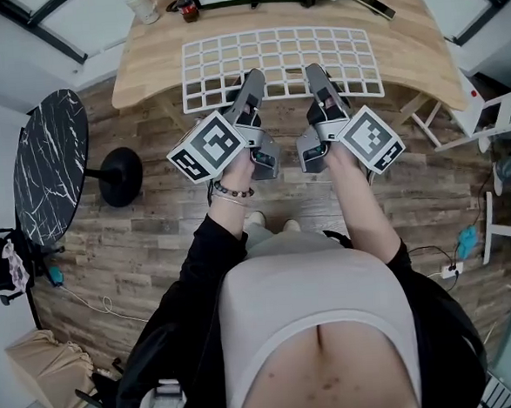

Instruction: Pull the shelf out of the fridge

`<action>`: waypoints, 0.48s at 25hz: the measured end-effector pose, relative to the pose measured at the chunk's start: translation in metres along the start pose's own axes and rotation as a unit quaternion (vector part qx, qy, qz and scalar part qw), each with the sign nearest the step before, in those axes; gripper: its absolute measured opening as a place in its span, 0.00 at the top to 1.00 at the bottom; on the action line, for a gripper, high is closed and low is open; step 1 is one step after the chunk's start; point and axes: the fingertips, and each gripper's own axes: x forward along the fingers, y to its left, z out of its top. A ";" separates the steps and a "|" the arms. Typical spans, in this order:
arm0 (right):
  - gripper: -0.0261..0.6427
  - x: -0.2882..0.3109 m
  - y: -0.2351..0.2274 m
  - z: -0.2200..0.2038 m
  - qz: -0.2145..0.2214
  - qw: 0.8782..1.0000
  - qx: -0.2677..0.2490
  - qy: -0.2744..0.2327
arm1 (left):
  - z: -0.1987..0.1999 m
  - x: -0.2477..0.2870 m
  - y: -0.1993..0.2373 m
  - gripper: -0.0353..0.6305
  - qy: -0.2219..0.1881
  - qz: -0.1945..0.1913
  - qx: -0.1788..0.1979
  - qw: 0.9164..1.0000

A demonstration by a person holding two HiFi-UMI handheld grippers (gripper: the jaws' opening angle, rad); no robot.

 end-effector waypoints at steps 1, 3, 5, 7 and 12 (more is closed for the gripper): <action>0.79 -0.002 0.002 -0.001 -0.001 1.000 0.000 -0.001 | 0.001 -0.002 -0.001 0.76 0.001 -0.001 0.001 1.000; 0.78 -0.006 0.006 -0.004 -0.001 1.000 0.000 -0.003 | 0.002 -0.007 -0.003 0.76 0.004 -0.002 0.004 1.000; 0.78 -0.012 0.010 -0.007 0.000 1.000 -0.002 -0.005 | 0.002 -0.014 -0.005 0.76 0.005 -0.005 0.006 1.000; 0.78 -0.017 0.014 -0.011 0.000 1.000 -0.002 -0.005 | 0.001 -0.020 -0.005 0.76 0.004 -0.006 0.005 1.000; 0.79 -0.029 0.015 -0.019 0.001 1.000 0.000 0.002 | -0.006 -0.034 -0.005 0.76 0.000 -0.001 -0.001 1.000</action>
